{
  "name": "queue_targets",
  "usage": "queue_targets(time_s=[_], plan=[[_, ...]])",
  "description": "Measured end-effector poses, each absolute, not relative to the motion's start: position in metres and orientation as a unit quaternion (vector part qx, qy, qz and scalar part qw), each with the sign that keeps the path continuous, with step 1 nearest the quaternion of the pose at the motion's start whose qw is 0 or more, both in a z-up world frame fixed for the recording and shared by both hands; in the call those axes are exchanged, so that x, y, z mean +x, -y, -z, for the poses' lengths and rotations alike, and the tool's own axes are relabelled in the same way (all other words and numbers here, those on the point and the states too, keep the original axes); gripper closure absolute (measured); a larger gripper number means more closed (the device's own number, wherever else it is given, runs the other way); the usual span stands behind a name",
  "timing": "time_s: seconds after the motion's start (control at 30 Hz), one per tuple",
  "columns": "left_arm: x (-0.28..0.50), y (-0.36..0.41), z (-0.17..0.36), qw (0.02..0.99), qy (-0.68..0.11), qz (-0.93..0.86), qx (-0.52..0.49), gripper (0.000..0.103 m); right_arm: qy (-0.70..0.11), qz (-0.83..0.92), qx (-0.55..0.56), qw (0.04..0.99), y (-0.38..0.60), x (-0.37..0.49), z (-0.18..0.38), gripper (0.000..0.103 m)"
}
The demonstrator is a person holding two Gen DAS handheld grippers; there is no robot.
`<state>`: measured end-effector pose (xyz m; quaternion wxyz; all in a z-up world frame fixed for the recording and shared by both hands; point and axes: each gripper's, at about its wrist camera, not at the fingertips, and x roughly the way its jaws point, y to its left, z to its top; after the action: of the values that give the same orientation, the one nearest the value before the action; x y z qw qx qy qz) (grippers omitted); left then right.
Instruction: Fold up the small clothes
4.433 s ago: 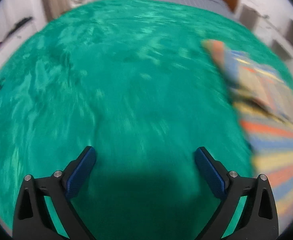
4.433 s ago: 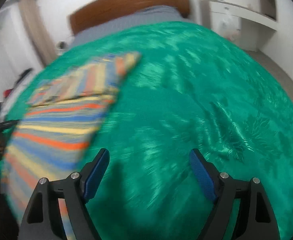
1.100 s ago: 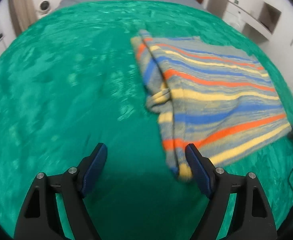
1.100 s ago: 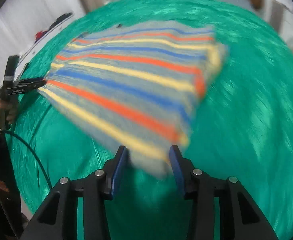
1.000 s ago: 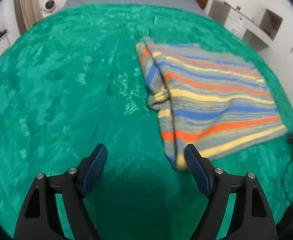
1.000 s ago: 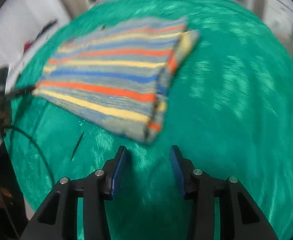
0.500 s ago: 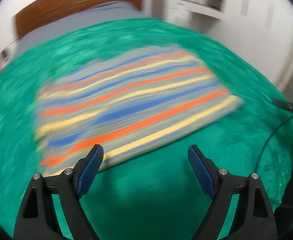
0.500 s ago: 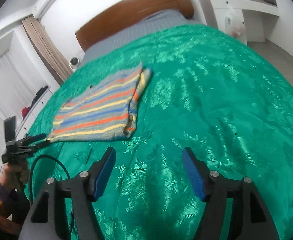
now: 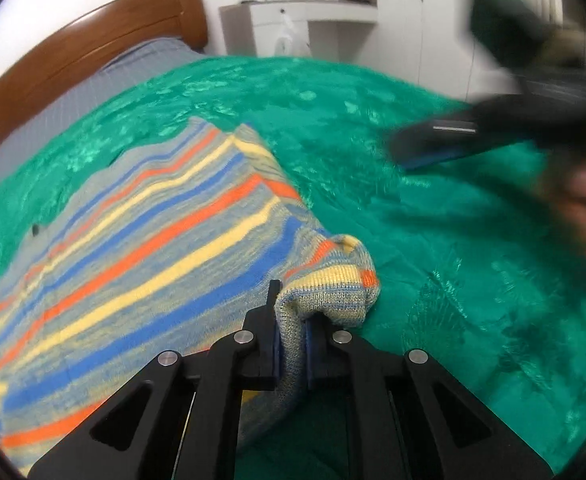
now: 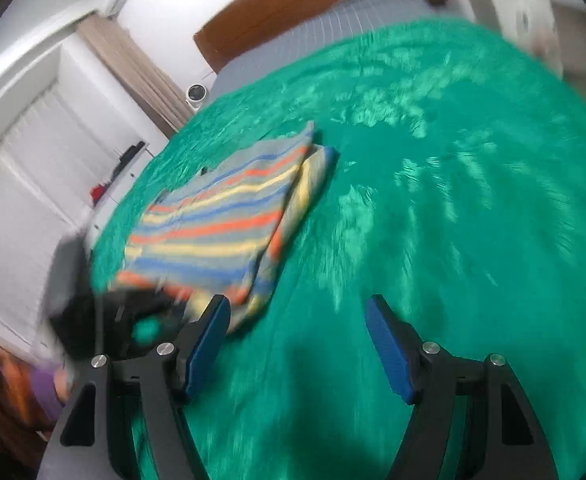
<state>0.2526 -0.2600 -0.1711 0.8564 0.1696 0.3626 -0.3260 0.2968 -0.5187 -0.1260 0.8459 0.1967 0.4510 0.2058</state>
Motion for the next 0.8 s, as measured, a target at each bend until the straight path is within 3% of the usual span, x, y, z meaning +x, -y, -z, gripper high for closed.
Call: queue_targets(time_s=[0.17, 0.2, 0.23, 0.27, 0.3, 0.6, 0.73, 0.8], plan=[[0.252, 0.245, 0.159, 0.862, -0.357, 0.337, 0.126, 0.097, -0.461, -0.226, 0.335, 0.79, 0.502, 0.39, 0.168, 0.035], [0.253, 0.241, 0.157, 0.863, -0.357, 0.337, 0.117, 0.097, -0.453, -0.228, 0.372, 0.778, 0.496, 0.404, 0.173, 0.043], [0.254, 0.234, 0.154, 0.866, -0.357, 0.335, 0.104, 0.097, -0.455, -0.222, 0.381, 0.774, 0.49, 0.413, 0.174, 0.072], [0.255, 0.224, 0.149, 0.868, -0.357, 0.333, 0.088, 0.097, -0.463, -0.208, 0.371, 0.778, 0.481, 0.422, 0.172, 0.088], [0.256, 0.209, 0.143, 0.872, -0.357, 0.328, 0.068, 0.097, -0.474, -0.196, 0.345, 0.786, 0.469, 0.428, 0.165, 0.093], [0.265, 0.036, 0.121, 0.896, -0.371, 0.226, -0.09, 0.098, -0.442, -0.287, 0.241, 0.815, 0.32, 0.446, 0.058, 0.094], [0.269, -0.022, 0.139, 0.892, -0.395, 0.174, -0.135, 0.097, -0.457, -0.315, 0.203, 0.807, 0.23, 0.471, 0.062, 0.094], [0.269, -0.041, 0.152, 0.888, -0.414, 0.143, -0.141, 0.088, -0.471, -0.325, 0.194, 0.797, 0.188, 0.482, 0.078, 0.094]])
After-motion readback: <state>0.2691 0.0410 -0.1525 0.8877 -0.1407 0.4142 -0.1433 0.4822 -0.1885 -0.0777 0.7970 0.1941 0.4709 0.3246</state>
